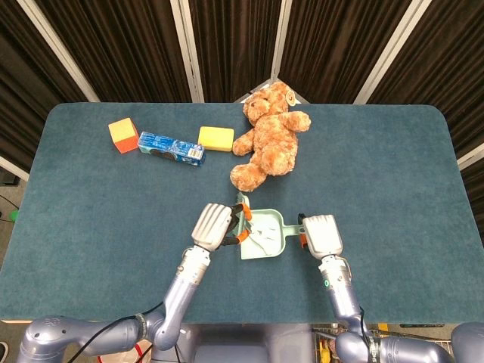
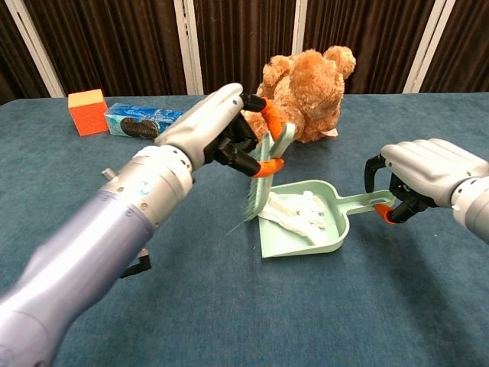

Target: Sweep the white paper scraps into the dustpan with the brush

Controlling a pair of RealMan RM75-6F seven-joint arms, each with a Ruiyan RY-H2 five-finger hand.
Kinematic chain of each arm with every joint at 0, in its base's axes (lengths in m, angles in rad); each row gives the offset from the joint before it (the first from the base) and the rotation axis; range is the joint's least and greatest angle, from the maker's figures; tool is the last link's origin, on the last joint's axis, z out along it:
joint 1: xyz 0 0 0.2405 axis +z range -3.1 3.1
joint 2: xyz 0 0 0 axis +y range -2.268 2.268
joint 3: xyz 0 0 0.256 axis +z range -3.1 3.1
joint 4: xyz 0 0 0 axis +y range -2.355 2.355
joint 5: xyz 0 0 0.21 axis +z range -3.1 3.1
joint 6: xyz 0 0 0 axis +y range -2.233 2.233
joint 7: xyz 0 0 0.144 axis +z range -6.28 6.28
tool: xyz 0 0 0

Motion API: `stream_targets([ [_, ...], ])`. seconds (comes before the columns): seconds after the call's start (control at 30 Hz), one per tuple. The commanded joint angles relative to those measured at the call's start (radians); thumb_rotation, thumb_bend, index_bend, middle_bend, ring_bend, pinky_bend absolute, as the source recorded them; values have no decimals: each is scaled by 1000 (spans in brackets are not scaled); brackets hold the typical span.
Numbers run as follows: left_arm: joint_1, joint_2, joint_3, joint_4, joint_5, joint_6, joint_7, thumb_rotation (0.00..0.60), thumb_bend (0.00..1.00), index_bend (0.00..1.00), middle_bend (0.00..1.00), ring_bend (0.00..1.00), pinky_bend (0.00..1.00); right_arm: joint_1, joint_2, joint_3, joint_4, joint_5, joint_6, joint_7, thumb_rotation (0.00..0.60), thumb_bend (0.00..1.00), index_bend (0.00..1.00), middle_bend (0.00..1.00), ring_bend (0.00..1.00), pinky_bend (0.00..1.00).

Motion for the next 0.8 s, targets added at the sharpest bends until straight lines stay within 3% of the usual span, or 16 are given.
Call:
stream_targets([
  [0.03,-20,-29,-19,24,14,10,-2,600,581,791,1000,1000,1000,-2,6,-2,-3,-3,0,4,600,472,538,942,943,916],
  [0.17,-45,-52,-52,35,19,15,0,600,577,791,1000,1000,1000,-8,19,-5,-6,-6,2,10,600,472,538,942,943,917],
  [0.6,-10,23,-37,-64,58,55,4,600,566,790,1000,1000,1000,-18,33,-3,-12,6,12,6,600,471,526,943,943,916],
  [0.67,-3,46,-37,-89,65,60,6,600,564,790,1000,1000,1000,-19,36,-8,-16,11,10,-3,600,471,457,942,943,916],
  [0.8,11,92,-40,-139,67,67,21,600,562,790,1000,1000,1000,-21,40,-15,-28,19,15,-26,600,470,151,943,937,916],
])
